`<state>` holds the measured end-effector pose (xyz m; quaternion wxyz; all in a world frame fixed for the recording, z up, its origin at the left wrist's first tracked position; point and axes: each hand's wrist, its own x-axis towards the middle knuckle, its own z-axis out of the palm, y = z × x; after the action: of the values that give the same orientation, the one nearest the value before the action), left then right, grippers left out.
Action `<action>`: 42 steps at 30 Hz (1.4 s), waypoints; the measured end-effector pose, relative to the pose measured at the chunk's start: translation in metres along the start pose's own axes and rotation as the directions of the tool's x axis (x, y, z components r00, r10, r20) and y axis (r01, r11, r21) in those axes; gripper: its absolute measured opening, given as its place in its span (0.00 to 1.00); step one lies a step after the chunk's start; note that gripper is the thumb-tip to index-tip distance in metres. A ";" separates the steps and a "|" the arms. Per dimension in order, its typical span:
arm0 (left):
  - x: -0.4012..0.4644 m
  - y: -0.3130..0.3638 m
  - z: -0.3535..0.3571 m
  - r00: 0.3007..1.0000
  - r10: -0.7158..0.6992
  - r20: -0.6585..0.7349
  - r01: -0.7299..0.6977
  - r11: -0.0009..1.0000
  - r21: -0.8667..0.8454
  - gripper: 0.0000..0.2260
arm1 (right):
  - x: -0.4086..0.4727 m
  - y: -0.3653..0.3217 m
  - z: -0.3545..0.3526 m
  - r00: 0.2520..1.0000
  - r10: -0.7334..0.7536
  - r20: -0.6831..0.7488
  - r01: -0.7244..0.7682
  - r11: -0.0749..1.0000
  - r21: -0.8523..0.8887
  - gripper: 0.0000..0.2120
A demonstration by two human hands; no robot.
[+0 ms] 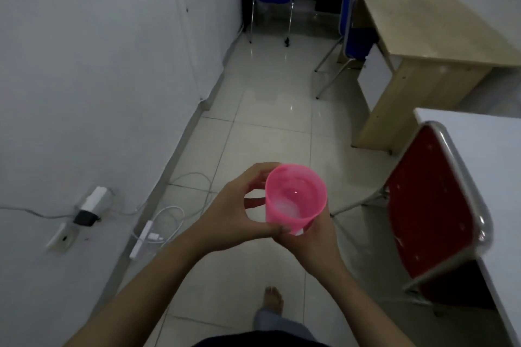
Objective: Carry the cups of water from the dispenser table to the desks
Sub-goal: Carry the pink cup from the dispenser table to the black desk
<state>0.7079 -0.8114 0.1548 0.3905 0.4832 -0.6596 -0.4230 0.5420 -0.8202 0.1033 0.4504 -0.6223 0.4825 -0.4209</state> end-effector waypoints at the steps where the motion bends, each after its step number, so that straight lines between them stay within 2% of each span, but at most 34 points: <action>1: 0.025 -0.003 -0.007 1.000 -0.005 -0.015 0.005 1.000 0.002 0.35 | 0.028 0.000 -0.003 1.000 -0.004 0.004 0.004 1.000 -0.004 0.38; 10: 0.235 -0.051 -0.071 0.994 -0.007 -0.113 0.006 1.000 -0.003 0.35 | 0.268 0.021 -0.014 0.995 -0.017 0.095 0.020 0.999 -0.034 0.38; 13: 0.313 -0.075 -0.100 0.995 0.020 -0.102 -0.020 1.000 0.001 0.36 | 0.353 0.030 -0.012 0.997 -0.023 0.072 0.024 1.000 -0.016 0.41; 20: 0.498 -0.117 -0.188 0.999 0.028 -0.034 -0.029 0.999 -0.037 0.35 | 0.552 0.036 0.002 0.999 -0.025 0.042 0.026 0.999 -0.020 0.37; 27: 0.675 -0.147 -0.265 0.997 0.074 0.012 -0.075 0.997 0.008 0.35 | 0.737 0.036 0.013 1.000 -0.026 -0.017 0.027 0.998 0.053 0.40; 33: 0.833 -0.193 -0.310 0.994 0.104 0.020 -0.105 0.994 0.027 0.36 | 0.905 0.065 0.010 0.999 -0.042 -0.028 0.045 0.996 0.082 0.42; 42: 1.073 -0.240 -0.368 0.997 0.075 0.018 -0.075 0.997 0.000 0.36 | 1.157 0.093 -0.019 0.999 -0.045 -0.008 0.045 0.995 0.094 0.41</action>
<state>0.8766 -1.9581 0.1685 0.3997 0.4545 -0.6810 -0.4122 0.7113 -1.9686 0.1209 0.4683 -0.6098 0.4493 -0.4550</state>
